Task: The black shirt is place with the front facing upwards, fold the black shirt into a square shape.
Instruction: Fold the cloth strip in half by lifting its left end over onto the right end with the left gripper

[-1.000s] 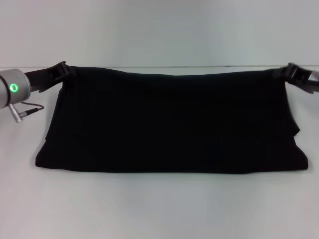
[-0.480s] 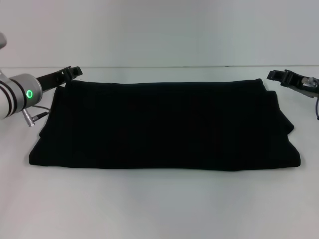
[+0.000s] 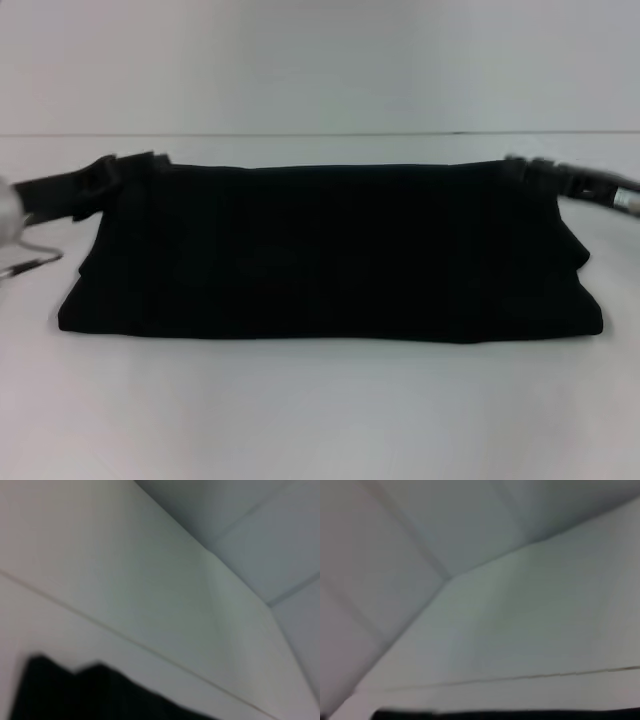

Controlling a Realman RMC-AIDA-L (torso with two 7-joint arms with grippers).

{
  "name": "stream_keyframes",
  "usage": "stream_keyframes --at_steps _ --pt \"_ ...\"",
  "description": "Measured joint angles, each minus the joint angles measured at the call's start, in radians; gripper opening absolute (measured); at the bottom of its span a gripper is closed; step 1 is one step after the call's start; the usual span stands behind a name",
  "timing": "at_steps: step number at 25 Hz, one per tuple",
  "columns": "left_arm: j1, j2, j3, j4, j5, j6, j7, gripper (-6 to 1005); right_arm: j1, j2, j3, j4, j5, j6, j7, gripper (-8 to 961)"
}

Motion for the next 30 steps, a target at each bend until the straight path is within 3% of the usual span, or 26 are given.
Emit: stream_keyframes --at_steps 5,8,12,16,30 --pt "0.134 0.032 -0.002 0.051 -0.017 0.236 -0.062 673 -0.06 0.009 -0.009 -0.001 -0.01 -0.217 -0.28 777" --pt "0.189 0.052 -0.001 0.052 -0.016 0.289 -0.111 690 -0.097 0.032 -0.008 -0.001 -0.009 -0.282 -0.438 833" --pt "0.249 0.059 0.001 0.055 -0.015 0.314 -0.16 803 -0.118 0.057 -0.014 0.01 -0.037 -0.294 -0.539 908" --pt "0.259 0.055 0.007 0.047 0.01 0.296 -0.189 890 -0.119 0.068 -0.021 0.013 -0.087 -0.291 -0.572 946" --pt "0.239 0.049 0.032 0.033 0.096 0.163 -0.295 834 -0.128 0.074 -0.029 0.029 -0.126 -0.284 -0.627 947"
